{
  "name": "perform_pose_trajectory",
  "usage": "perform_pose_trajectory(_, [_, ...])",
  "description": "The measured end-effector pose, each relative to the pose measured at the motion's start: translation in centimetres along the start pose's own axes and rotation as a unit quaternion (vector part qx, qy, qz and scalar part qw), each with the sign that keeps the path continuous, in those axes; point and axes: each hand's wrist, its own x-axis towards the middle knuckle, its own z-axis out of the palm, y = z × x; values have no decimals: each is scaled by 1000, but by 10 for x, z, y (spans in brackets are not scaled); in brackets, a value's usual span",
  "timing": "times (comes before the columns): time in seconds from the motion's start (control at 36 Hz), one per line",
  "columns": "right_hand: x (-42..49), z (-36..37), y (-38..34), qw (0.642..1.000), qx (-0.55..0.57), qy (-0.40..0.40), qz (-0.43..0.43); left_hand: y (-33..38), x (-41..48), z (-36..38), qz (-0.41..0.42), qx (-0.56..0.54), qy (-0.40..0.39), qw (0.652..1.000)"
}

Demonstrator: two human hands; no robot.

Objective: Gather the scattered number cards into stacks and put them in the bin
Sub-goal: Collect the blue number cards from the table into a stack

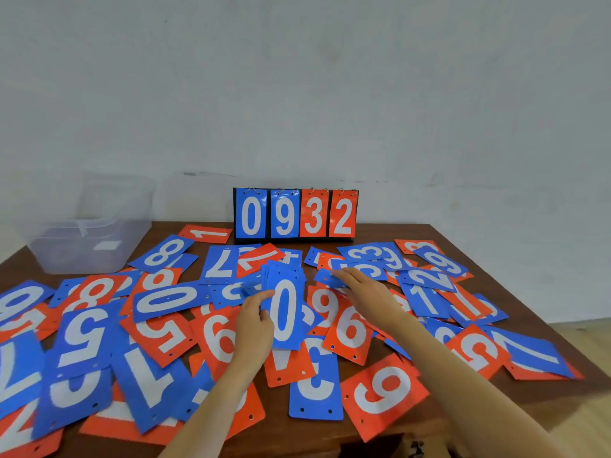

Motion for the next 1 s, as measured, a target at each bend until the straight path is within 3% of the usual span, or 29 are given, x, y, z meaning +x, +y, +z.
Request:
perform_pose_trajectory(0.08, [-25,-18,4,998,43,53,-7,10,-5,3,49,27,15,998])
perform_pose_trajectory(0.14, [-41,-32,3,984,161,71,37,16,-8,7,85,42,18,995])
perform_pose_trajectory(0.22, [-60,-50,1,925,363,45,106,27,-12,16,118,51,-8,992])
perform_pose_trajectory(0.31, [-74,-53,2,874,465,11,143,36,-20,32,129,47,-55,989])
perform_pose_trajectory(0.36, [-81,-49,1,820,544,11,179,40,-28,43,131,42,-86,987])
perform_pose_trajectory(0.5, [-94,-36,2,741,627,19,240,38,-45,64,100,26,-135,985])
perform_pose_trajectory(0.61, [-100,-34,4,740,615,37,270,33,-49,72,55,-24,-141,988])
perform_pose_trajectory(0.72, [-100,-29,16,798,506,121,304,33,-53,76,43,-48,-160,985])
perform_pose_trajectory(0.89, [-101,-30,20,789,500,147,325,34,-63,87,71,-14,-225,972])
perform_pose_trajectory(1.0, [-97,-28,26,817,439,162,338,32,-66,96,87,-3,-248,965])
